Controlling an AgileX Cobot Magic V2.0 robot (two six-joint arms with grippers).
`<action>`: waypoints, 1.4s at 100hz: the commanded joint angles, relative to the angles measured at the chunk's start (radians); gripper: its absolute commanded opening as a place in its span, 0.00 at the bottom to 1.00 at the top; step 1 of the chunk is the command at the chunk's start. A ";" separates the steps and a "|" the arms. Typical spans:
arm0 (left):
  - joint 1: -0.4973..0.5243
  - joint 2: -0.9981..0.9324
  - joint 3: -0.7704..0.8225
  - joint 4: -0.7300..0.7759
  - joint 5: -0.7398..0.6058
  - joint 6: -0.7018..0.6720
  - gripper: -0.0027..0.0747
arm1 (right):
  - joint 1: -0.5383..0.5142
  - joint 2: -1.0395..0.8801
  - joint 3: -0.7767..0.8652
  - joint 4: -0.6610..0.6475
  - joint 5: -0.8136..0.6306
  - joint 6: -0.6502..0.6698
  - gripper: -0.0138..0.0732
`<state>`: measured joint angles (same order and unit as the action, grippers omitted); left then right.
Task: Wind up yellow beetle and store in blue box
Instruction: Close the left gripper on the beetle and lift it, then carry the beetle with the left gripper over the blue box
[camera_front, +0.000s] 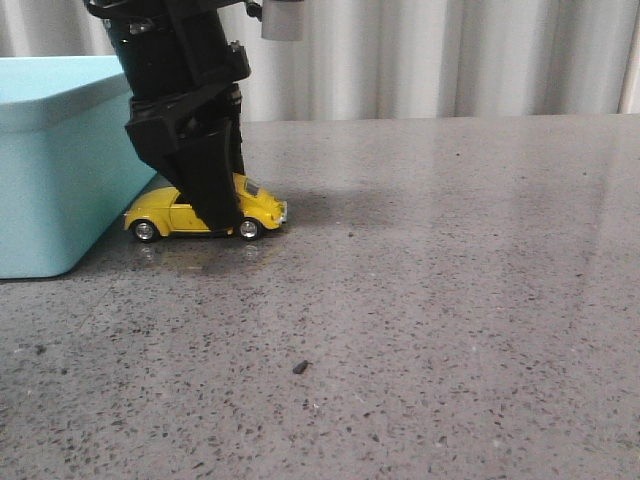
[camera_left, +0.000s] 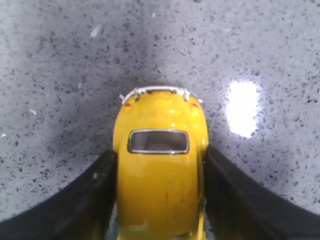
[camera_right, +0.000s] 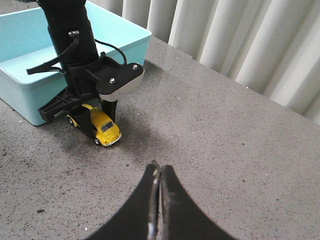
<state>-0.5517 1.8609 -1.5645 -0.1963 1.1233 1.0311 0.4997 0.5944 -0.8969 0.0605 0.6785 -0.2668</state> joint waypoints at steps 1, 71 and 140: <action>0.000 -0.046 -0.028 -0.018 0.002 0.001 0.28 | 0.000 0.000 -0.023 0.002 -0.071 -0.009 0.11; 0.047 -0.051 -0.581 0.024 -0.005 -0.278 0.05 | 0.000 0.000 -0.023 0.002 -0.082 -0.009 0.11; 0.402 -0.069 -0.425 0.271 0.146 -0.997 0.05 | 0.000 0.000 -0.023 0.002 -0.094 -0.009 0.11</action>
<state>-0.1736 1.8481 -2.0246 0.0828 1.2631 0.0890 0.4997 0.5944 -0.8969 0.0605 0.6628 -0.2668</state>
